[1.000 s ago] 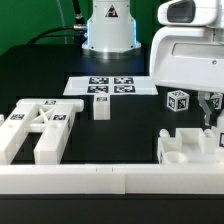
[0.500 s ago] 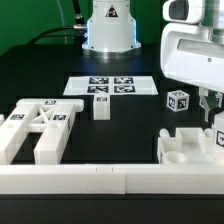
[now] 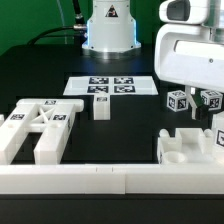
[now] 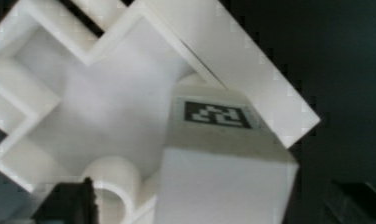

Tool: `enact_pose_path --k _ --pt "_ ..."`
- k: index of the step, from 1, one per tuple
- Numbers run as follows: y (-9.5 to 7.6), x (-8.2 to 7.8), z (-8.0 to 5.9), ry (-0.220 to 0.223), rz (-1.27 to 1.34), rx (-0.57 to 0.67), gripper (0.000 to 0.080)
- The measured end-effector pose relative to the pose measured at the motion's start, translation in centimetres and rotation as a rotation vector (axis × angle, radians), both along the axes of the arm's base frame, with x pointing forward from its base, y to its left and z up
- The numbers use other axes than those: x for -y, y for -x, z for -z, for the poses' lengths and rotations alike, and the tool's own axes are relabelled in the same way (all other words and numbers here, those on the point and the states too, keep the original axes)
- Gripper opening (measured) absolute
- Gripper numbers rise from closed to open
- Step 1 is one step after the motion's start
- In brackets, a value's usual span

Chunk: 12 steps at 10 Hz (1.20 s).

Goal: Assemble chair

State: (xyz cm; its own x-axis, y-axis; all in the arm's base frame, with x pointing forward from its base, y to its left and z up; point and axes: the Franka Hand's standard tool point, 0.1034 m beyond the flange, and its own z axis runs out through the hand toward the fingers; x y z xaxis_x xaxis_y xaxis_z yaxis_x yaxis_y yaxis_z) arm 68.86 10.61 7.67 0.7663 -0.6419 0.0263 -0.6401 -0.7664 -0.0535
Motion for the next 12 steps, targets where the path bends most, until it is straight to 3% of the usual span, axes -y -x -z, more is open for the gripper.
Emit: enact_pose_path --k 12 --pt "0.19 -0.35 0.3 0.066 -0.856 0.014 0.0649"
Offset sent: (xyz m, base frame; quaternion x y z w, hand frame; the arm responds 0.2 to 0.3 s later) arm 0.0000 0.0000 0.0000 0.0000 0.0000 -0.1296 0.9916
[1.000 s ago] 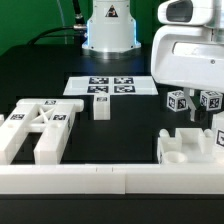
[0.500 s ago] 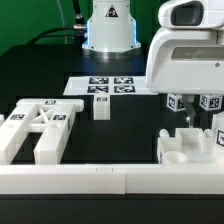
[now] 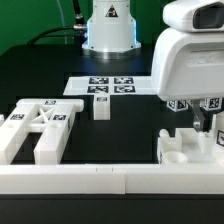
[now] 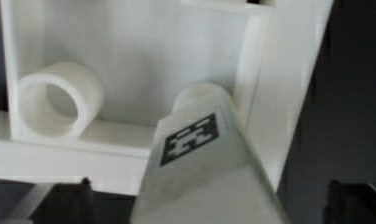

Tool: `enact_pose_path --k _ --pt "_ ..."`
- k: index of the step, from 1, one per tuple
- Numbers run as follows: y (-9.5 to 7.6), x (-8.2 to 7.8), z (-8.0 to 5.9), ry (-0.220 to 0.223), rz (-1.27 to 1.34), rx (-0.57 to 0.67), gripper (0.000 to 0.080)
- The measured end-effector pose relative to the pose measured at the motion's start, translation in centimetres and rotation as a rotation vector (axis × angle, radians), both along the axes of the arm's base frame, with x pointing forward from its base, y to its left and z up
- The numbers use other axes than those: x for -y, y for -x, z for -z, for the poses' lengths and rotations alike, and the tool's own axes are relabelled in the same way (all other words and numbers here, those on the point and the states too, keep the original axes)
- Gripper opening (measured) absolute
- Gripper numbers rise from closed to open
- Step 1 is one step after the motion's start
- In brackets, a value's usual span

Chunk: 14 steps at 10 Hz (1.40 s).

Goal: Assemble chair

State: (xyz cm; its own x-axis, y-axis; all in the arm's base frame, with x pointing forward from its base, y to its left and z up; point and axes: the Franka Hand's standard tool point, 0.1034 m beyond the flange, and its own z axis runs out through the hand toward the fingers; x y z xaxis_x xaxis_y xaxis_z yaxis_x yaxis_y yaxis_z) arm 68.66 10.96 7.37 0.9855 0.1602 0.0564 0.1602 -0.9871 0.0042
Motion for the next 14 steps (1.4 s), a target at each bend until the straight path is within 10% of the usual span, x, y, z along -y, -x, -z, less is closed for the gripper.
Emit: enact_pose_path --k 5,14 --pt "0.0 0.0 0.0 0.002 -0.055 0.0 0.0288" --pt "0.2 1.5 0.0 -0.024 0.626 -0.028 0.0289"
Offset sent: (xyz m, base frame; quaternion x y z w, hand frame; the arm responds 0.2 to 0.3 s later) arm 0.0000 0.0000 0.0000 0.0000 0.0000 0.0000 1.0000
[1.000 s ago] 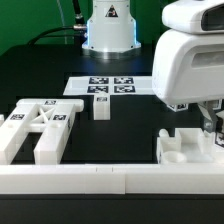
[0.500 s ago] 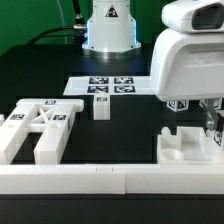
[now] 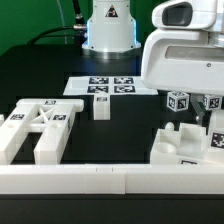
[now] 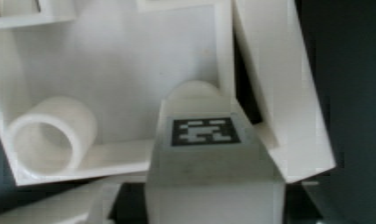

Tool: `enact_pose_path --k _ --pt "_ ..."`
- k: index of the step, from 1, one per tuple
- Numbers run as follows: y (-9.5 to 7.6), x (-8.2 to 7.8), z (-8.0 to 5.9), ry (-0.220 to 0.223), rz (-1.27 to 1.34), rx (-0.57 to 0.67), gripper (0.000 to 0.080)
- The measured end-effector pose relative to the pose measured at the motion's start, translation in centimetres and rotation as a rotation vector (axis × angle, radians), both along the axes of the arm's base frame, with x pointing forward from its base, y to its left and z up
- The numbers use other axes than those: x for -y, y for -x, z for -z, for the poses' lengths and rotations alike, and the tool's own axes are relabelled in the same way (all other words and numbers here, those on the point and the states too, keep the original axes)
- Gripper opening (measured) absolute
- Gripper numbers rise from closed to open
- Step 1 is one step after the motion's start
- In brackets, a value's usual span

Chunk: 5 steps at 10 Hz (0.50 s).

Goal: Assemble chair

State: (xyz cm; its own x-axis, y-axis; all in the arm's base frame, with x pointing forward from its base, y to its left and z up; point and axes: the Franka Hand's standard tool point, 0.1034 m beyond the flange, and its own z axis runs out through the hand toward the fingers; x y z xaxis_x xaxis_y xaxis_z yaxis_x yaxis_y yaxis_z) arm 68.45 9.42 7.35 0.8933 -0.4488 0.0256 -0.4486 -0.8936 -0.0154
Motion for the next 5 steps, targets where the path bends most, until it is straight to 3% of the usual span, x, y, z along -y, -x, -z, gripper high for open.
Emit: enact_pose_path --k 4,5 --pt "0.15 1.17 0.04 0.016 0.149 -0.013 0.0298" --pt "0.15 1.17 0.05 0.016 0.149 -0.013 0.0468"
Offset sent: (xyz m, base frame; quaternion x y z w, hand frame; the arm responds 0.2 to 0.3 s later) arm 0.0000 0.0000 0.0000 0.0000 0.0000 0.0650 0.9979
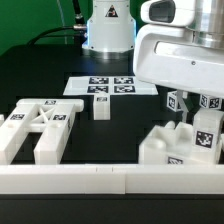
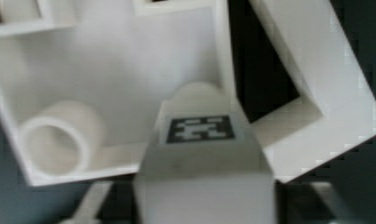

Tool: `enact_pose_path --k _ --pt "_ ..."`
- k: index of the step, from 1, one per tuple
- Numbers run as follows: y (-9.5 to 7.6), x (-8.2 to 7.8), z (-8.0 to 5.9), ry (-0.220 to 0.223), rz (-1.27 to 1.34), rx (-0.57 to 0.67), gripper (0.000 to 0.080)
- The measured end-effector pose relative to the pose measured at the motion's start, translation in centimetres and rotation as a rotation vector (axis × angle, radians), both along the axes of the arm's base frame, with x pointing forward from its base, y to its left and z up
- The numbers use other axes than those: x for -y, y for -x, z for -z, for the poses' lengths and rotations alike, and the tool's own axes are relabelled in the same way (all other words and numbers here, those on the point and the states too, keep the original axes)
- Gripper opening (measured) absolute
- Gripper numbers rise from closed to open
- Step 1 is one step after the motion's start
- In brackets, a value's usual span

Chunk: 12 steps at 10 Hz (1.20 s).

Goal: Assemble chair

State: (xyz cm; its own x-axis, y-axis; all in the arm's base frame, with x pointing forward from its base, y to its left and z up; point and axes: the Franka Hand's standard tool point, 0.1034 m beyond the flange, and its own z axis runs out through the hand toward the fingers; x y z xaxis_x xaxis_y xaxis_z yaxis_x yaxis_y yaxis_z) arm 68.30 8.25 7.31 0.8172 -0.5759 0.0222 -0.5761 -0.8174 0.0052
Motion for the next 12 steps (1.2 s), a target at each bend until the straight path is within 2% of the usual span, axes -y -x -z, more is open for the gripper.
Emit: enact_pose_path --k 1,2,3,4,6,7,12 --pt "0.0 0.0 0.0 0.0 0.0 0.0 0.0601" --pt "0.0 0.0 0.0 0.0 0.0 0.0 0.0601" --pt "0.0 0.0 0.0 0.0 -0.002 0.0 0.0643" --pt "0.4 0.0 -0.3 -0.001 -0.053 0.005 0.0643" --pt "2.7 0.6 -2.4 -0.007 -0.145 0.011 0.0648" --pt "3.9 1.0 -2.6 -0.009 -0.139 0.006 0.0649" --pt "3.7 0.9 -2.2 -0.008 -0.14 0.003 0.0649"
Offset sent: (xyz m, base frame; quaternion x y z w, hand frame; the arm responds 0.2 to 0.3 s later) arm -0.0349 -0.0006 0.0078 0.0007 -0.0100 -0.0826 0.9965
